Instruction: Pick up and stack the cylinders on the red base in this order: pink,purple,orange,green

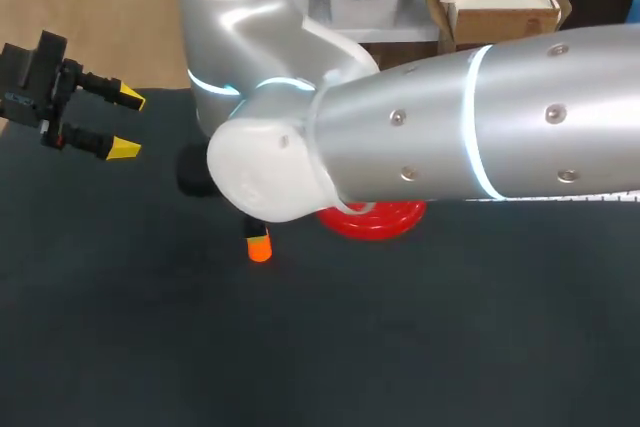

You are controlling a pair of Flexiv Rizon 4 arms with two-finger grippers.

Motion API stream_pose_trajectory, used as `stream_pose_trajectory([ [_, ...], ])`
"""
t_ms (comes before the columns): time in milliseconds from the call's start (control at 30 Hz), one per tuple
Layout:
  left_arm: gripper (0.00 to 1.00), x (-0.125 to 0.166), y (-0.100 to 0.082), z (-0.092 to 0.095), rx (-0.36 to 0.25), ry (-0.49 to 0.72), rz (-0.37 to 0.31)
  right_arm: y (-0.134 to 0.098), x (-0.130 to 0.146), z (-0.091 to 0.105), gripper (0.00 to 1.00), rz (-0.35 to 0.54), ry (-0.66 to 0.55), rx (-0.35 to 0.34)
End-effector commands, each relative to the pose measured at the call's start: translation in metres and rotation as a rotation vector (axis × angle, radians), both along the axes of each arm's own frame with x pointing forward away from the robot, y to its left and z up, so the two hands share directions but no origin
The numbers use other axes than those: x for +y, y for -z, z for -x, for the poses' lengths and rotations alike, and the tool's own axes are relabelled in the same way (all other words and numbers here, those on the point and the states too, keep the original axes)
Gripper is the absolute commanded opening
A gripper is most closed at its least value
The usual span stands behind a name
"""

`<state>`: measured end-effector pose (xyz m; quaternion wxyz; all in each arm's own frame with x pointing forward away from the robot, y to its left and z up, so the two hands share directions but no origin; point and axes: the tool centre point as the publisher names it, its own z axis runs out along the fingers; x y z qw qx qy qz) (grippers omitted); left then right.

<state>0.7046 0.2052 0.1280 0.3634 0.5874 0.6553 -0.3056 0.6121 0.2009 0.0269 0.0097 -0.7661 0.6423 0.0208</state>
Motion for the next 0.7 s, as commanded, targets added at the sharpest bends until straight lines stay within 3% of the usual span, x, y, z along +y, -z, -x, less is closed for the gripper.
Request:
stream_pose_trajectory([
  [33, 1.00, 0.001, 0.001, 0.001, -0.003, 0.000, 0.002, -0.009, -0.002, -0.001, 0.00, -0.008, 0.007, -0.026],
  [200, 1.00, 0.001, 0.001, 0.001, -0.003, 0.000, 0.002, -0.044, -0.010, -0.007, 0.00, -0.033, 0.025, -0.086],
  [367, 1.00, 0.001, 0.001, 0.001, -0.003, 0.000, 0.002, -0.104, -0.031, -0.025, 0.00, -0.054, 0.019, -0.124],
  [567, 1.00, 0.001, 0.001, 0.001, -0.003, 0.000, 0.002, -0.183, -0.074, -0.053, 0.00, -0.038, -0.004, -0.137],
  [700, 1.00, 0.001, 0.001, 0.001, -0.003, 0.000, 0.002, -0.215, -0.108, -0.070, 0.00, 0.011, 0.037, -0.134],
])
